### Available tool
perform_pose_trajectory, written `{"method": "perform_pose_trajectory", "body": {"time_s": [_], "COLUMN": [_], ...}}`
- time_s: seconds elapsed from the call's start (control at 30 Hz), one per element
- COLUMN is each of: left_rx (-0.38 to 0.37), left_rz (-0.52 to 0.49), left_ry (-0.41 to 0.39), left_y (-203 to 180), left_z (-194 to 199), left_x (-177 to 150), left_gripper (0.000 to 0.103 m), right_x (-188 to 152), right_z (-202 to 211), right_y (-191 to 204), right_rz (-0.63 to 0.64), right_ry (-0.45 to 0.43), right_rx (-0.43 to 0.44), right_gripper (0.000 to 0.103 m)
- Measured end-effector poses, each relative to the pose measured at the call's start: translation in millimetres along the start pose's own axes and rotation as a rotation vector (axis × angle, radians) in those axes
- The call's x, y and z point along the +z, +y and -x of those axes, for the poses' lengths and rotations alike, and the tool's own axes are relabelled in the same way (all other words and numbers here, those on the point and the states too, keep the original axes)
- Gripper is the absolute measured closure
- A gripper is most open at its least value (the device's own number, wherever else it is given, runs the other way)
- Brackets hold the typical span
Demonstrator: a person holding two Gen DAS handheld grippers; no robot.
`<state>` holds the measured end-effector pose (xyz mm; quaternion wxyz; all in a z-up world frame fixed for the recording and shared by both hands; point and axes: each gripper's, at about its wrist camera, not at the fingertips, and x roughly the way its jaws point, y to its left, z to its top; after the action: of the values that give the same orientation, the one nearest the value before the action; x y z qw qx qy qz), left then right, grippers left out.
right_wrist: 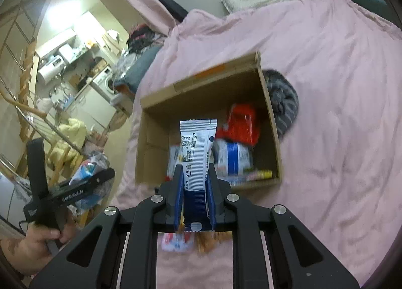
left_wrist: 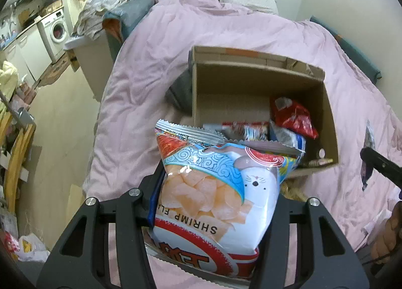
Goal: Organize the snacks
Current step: 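Carry the shrimp flakes bag and stick packet over the box with both grippers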
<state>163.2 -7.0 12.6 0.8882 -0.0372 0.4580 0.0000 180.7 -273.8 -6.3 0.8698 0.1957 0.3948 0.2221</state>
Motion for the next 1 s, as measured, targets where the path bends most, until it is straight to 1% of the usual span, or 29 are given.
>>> {"method": "perform_pose_trajectory", "body": {"time_s": [0.1,0.27,0.33,0.43,0.57,0.67,0.77,0.8,0.87,0.9,1.0], "left_rx": [0.001,-0.003,-0.006,-0.015,-0.024,-0.061,-0.052,-0.061,-0.106,-0.111,-0.089], "left_rz": [-0.012,-0.033,-0.044,-0.033,-0.031,-0.035,-0.047,-0.036,-0.016,-0.017,-0.033], "left_ry": [-0.013,-0.037,-0.046,-0.045,-0.047,-0.045,-0.052,-0.039,-0.009,0.0,0.005], "left_y": [-6.9,-18.8,-23.3,-26.1,-27.4,-27.5,-29.9,-30.3,-31.0,-32.7,-36.1], "left_z": [-4.4,-14.4,-20.0,-32.0,-45.4,-58.6,-70.0,-73.7,-79.9,-81.8,-84.1], "left_x": [13.7,31.2,37.1,43.1,44.2,40.8,38.4,38.5,38.4,37.7,36.0], "left_gripper": [0.055,0.055,0.055,0.055,0.055,0.055,0.054,0.054,0.054,0.054,0.054], "right_x": [12.2,24.2,28.3,30.7,32.7,33.1,29.9,28.2,26.2,25.9,26.0], "right_z": [-8.2,-26.5,-37.8,-51.3,-63.3,-72.7,-83.9,-87.1,-90.0,-89.8,-88.0], "right_y": [-2.8,-3.2,-8.3,-18.2,-20.2,-16.5,-14.7,-15.8,-19.3,-20.9,-25.5], "right_rz": [-0.017,0.015,0.023,-0.005,-0.019,-0.008,0.001,-0.007,-0.026,-0.028,-0.035], "right_ry": [-0.02,-0.018,0.001,0.026,0.045,0.06,0.088,0.099,0.111,0.109,0.111], "right_rx": [-0.001,-0.026,-0.041,-0.047,-0.037,-0.037,-0.069,-0.08,-0.108,-0.117,-0.142], "right_gripper": [0.085,0.086,0.085,0.085,0.085,0.085,0.085,0.085,0.085,0.085,0.085]}}
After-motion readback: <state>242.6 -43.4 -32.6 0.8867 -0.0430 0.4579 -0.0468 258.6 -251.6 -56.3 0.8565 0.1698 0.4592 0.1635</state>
